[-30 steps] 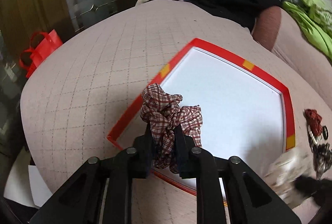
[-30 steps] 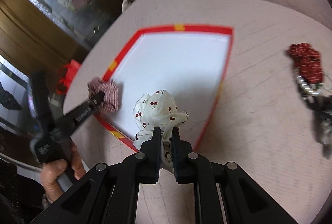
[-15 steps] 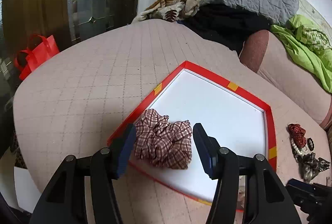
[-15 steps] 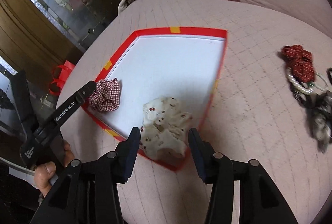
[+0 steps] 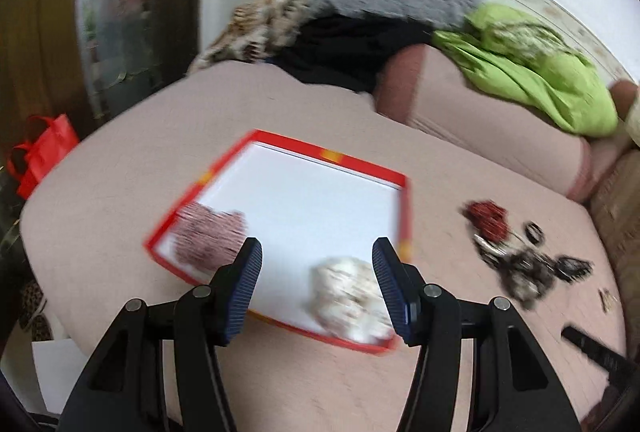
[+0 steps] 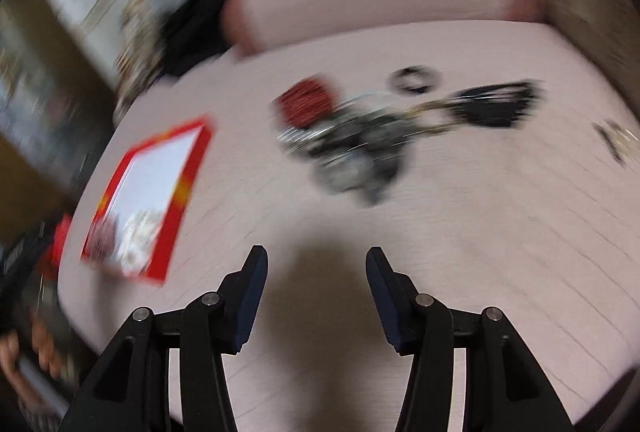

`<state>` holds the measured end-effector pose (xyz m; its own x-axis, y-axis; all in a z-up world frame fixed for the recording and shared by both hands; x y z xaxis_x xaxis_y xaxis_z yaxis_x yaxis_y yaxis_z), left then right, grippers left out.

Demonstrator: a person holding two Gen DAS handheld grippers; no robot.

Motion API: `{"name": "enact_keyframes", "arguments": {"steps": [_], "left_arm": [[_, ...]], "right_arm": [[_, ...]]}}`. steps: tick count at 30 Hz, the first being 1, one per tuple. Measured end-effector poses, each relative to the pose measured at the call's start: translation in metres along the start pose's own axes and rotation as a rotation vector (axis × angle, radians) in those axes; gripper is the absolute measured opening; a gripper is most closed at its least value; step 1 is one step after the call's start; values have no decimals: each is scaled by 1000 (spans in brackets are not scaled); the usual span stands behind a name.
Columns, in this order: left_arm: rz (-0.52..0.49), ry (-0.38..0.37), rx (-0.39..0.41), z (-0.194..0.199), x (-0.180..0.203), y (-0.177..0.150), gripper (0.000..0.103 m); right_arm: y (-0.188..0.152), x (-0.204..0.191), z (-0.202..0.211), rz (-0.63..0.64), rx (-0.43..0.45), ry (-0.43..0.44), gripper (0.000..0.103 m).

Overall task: Organize jewelry
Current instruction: 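Withdraw both tools from the tray toward the remaining accessories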

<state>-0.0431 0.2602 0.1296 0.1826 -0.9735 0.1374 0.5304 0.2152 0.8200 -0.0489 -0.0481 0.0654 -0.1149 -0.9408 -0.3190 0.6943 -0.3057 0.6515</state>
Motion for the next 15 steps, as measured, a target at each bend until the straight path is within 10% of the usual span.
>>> {"name": "enact_keyframes", "arguments": {"steps": [8, 15], "left_arm": [[-131, -116, -79, 14, 88, -28, 57], [-254, -120, -105, 20, 133, -41, 57]], "right_arm": [[20, 49, 36, -245, 71, 171, 56], [6, 67, 22, -169, 3, 51, 63]]}}
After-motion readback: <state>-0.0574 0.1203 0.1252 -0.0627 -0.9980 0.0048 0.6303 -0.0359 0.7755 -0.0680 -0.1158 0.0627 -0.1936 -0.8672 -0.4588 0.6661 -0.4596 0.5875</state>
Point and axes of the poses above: each gripper's, at about its wrist camera, not at the fingertips, and z roughly against the way its jaws point, x to its right, y to its top, the point moved 4 cm from there along -z, roughly the way its jaws point, and after that the axes turned 8 degrees about x, right-handed, at the moved point
